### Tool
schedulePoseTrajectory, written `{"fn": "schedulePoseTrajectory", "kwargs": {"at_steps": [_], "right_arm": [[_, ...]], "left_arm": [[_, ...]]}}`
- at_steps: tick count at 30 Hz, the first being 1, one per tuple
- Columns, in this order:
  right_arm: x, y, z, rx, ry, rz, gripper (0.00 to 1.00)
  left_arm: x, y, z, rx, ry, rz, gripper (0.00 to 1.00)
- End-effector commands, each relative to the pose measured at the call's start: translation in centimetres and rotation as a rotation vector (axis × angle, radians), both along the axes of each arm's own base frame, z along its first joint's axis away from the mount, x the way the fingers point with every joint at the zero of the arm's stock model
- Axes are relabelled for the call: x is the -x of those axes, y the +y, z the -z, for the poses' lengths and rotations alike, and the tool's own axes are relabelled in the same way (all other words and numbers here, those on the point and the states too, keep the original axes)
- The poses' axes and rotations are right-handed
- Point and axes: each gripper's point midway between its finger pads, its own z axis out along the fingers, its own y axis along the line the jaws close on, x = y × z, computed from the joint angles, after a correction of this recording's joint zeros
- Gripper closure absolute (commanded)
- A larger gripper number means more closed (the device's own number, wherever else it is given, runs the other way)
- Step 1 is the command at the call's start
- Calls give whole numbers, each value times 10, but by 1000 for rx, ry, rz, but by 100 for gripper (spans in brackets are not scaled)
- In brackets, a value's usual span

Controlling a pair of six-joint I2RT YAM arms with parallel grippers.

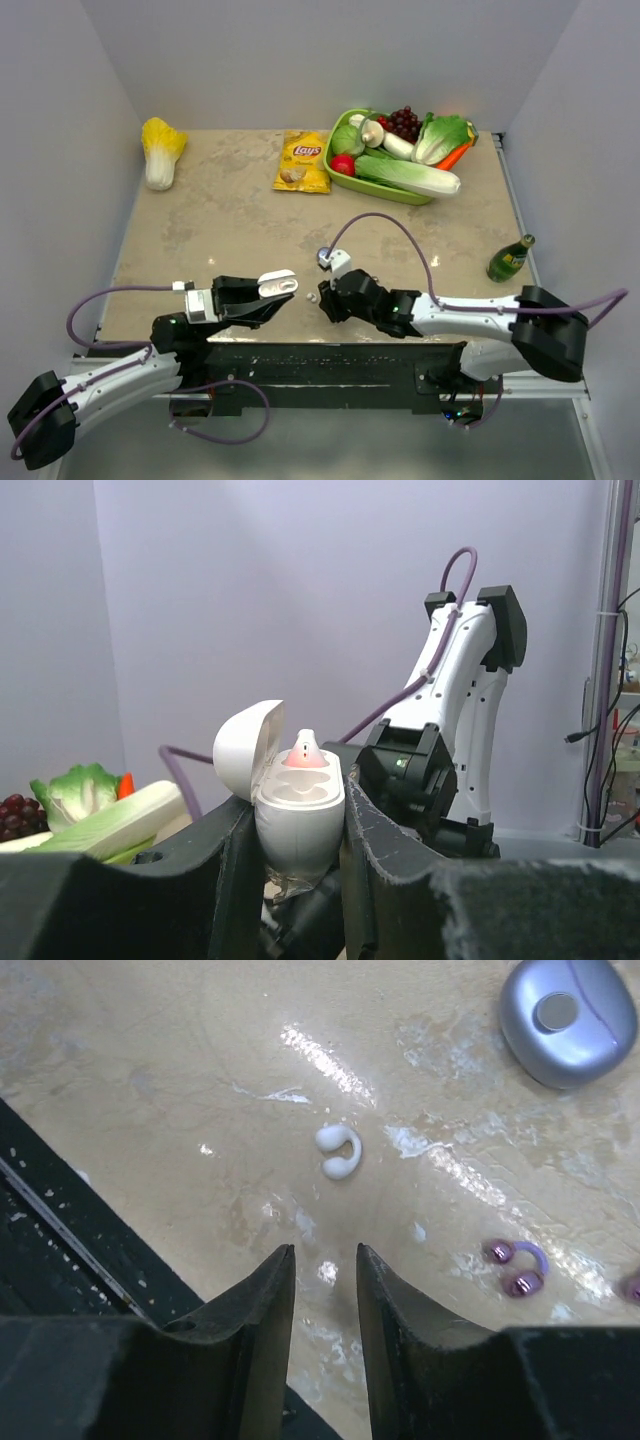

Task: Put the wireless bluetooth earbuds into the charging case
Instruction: Pick up the earbud from the center of the board.

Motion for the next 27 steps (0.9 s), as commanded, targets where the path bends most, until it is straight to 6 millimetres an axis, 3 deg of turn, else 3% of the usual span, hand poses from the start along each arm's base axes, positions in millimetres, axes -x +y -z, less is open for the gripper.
{"fn": "schedulePoseTrajectory", "kwargs": {"at_steps": [1, 2, 6, 7, 10, 20, 27], "right_arm": [[-18, 45, -20, -106, -27, -41, 64], [-20, 48, -6, -75, -8, -41, 64], [-18, 58, 9, -89, 15, -74, 74], [-19, 60, 12, -87, 19, -74, 82], [-24, 61, 26, -62, 39, -72, 92], [-45, 44, 47, -36, 53, 7, 97], [-53, 36, 52, -14, 45, 35, 97]], "left_arm": [[5, 10, 70, -62, 69, -13, 100], [6, 11, 72, -64, 74, -9, 100], [8, 12, 76, -61, 78, -3, 100], [9, 13, 76, -61, 78, -3, 100], [9, 12, 78, -70, 77, -1, 100], [9, 11, 80, -77, 80, 4, 100], [7, 10, 82, -83, 86, -4, 100]]}}
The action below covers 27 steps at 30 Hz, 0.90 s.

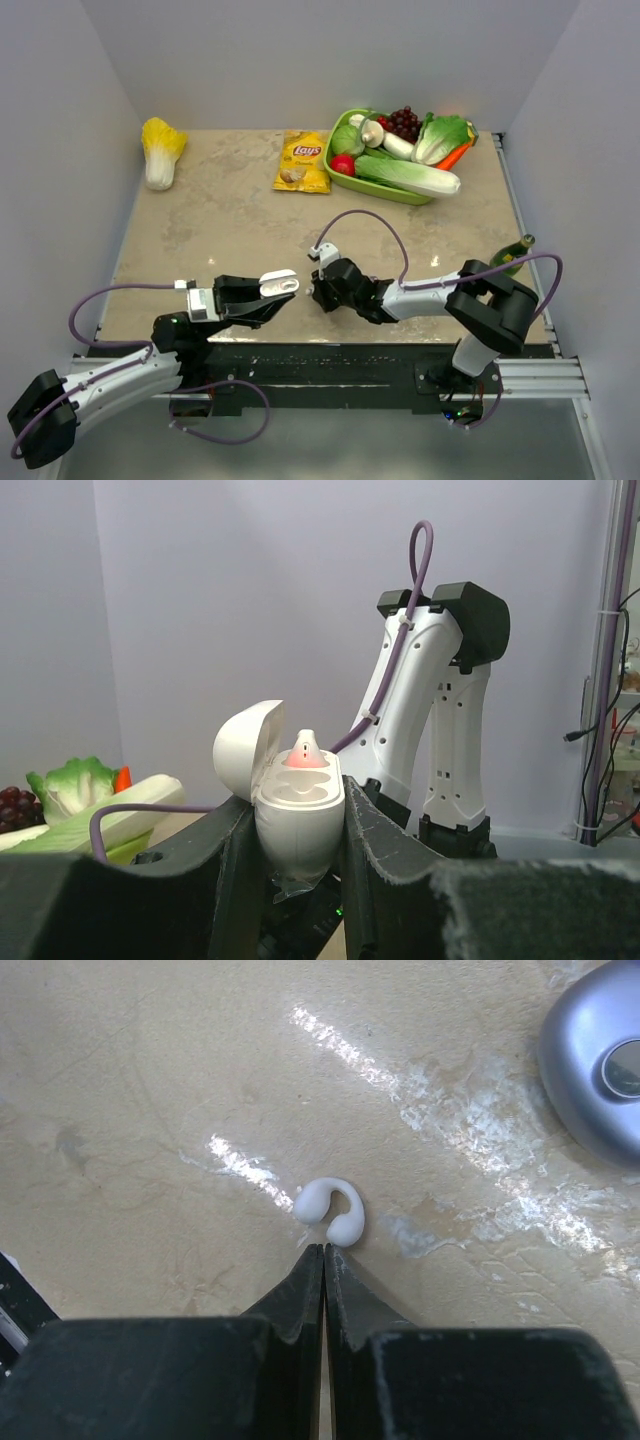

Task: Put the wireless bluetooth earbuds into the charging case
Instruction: Pick up the earbud from the center of the board.

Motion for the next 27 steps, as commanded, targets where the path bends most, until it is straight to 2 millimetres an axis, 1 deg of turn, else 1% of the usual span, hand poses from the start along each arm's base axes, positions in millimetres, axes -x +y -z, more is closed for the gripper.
{"fn": "schedulePoseTrajectory", "kwargs": {"at_steps": [1, 6, 10, 12, 16, 17, 18, 21, 23, 25, 26, 27], "right_arm": [[-13, 2, -7, -17, -41, 28, 96], [-21, 0, -5, -2, -52, 47, 91], [-32, 0, -8, 2, -63, 66, 87], [-36, -3, -6, 25, -66, 82, 86], [-49, -8, -8, 49, -85, 128, 79], [-51, -10, -8, 56, -87, 135, 75], [-52, -10, -8, 59, -90, 137, 75], [-55, -9, -14, 56, -99, 142, 72], [-58, -12, -25, 37, -122, 161, 71], [-56, -13, -31, 28, -128, 159, 69], [-56, -13, -41, 9, -138, 163, 68], [-55, -14, -44, 4, -142, 164, 67]], "left_arm": [[9, 11, 81, -84, 72, -5, 100], [9, 11, 82, -87, 76, -3, 100], [9, 11, 81, -83, 74, -4, 100], [9, 11, 82, -83, 73, -5, 100], [9, 11, 83, -87, 76, -5, 100], [9, 11, 84, -89, 76, -3, 100], [9, 11, 84, -88, 75, -3, 100], [10, 11, 84, -91, 75, 2, 100], [11, 11, 83, -87, 70, 6, 100], [11, 11, 83, -88, 72, 6, 100], [11, 11, 82, -86, 71, 5, 100], [10, 11, 83, -87, 72, 1, 100]]}}
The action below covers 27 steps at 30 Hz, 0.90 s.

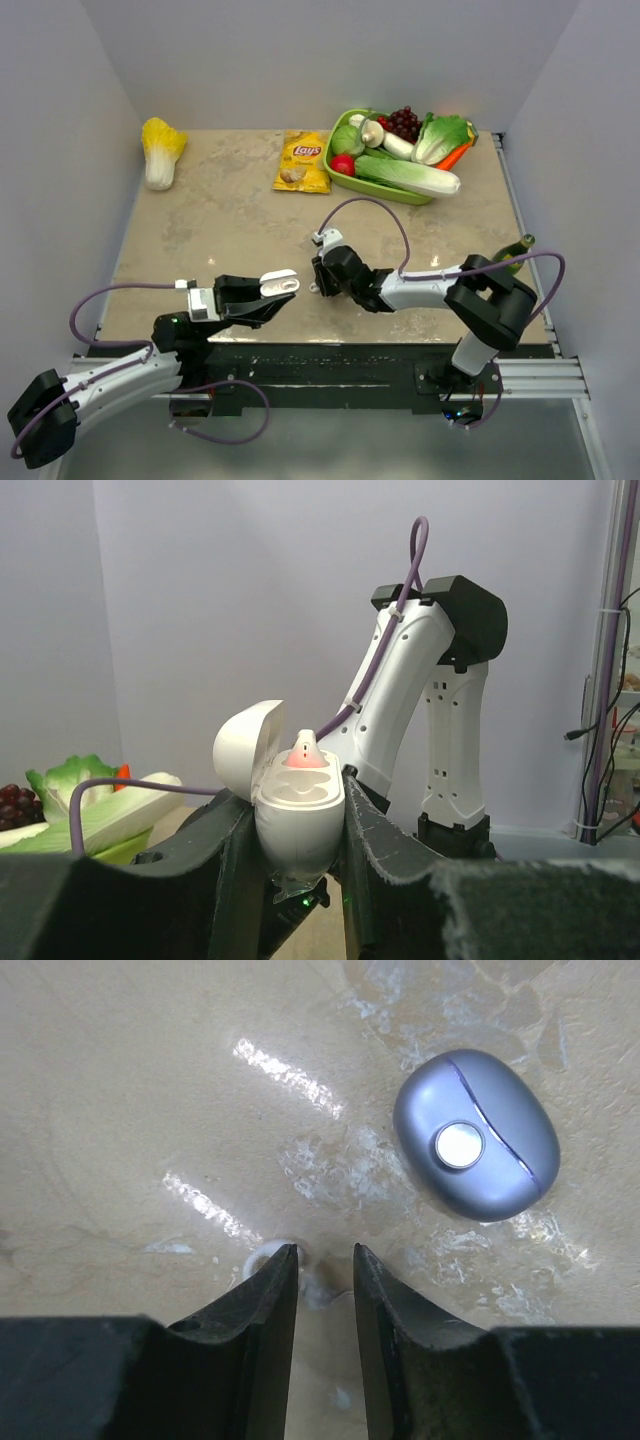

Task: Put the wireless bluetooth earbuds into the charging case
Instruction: Pick up the earbud from the center of the board.

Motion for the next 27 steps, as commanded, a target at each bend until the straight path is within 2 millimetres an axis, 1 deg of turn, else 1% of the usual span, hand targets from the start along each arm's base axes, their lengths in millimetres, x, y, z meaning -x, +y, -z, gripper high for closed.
{"fn": "schedulePoseTrajectory", "kwargs": {"at_steps": [1, 3, 5, 6, 7, 9, 11, 12, 13, 16, 24, 27], "right_arm": [[-9, 2, -44, -64, -88, 26, 67], [-6, 2, -57, -79, -108, 20, 66], [3, 6, -64, -86, -120, -5, 66], [8, 10, -70, -106, -123, -31, 66], [13, 15, -72, -111, -124, -55, 66], [23, 24, -65, -107, -89, -124, 67], [29, 31, -60, -89, -82, -160, 66], [31, 32, -50, -70, -64, -173, 66], [32, 36, -50, -72, -60, -187, 66], [31, 40, -42, -64, -45, -194, 65], [22, 46, -44, -63, -68, -175, 63], [22, 49, -44, -66, -70, -179, 63]], "left_arm": [[12, 14, 80, -75, 63, 1, 100], [11, 14, 80, -77, 65, -3, 100], [12, 14, 79, -73, 63, -1, 100], [12, 14, 80, -75, 65, -2, 100], [11, 14, 80, -74, 67, -4, 100], [12, 14, 80, -75, 66, -4, 100], [11, 14, 80, -76, 67, -7, 100], [11, 14, 80, -73, 66, -4, 100], [11, 14, 80, -76, 69, -2, 100], [13, 14, 80, -74, 69, 5, 100], [13, 14, 80, -72, 72, 8, 100], [13, 14, 80, -73, 71, 5, 100]]}}
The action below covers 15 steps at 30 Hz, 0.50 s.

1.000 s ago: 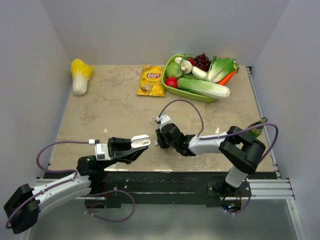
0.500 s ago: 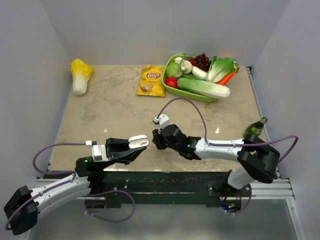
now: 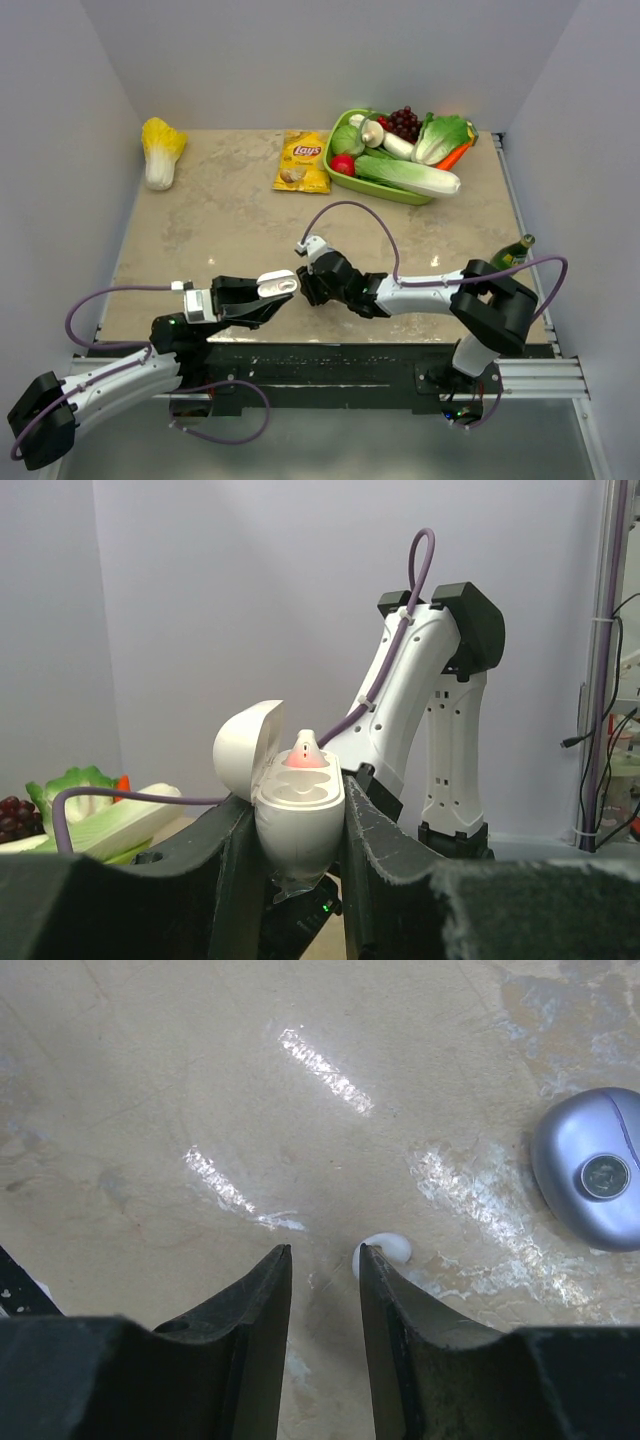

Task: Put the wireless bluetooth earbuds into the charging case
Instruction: Pick up the earbud from the center of the board.

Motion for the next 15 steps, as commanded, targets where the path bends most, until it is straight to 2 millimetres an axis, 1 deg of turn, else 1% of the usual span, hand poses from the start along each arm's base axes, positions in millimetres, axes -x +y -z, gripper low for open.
{"fn": "schedulePoseTrajectory", "kwargs": {"at_steps": [1, 5, 6, 9, 15], "right_arm": [[-11, 17, -20, -49, -46, -8, 63], [-9, 17, -8, -24, -23, -16, 63], [-8, 16, -2, -11, -18, -13, 63], [-8, 13, 6, 7, -9, -7, 63], [-11, 4, 13, 33, -12, 29, 63]], "left_arm": [[8, 9, 88, -99, 90, 3, 100], [8, 9, 89, -104, 91, 2, 100], [8, 9, 89, -105, 90, 2, 100], [8, 8, 89, -106, 91, 2, 100], [7, 8, 90, -109, 94, 0, 100]]}}
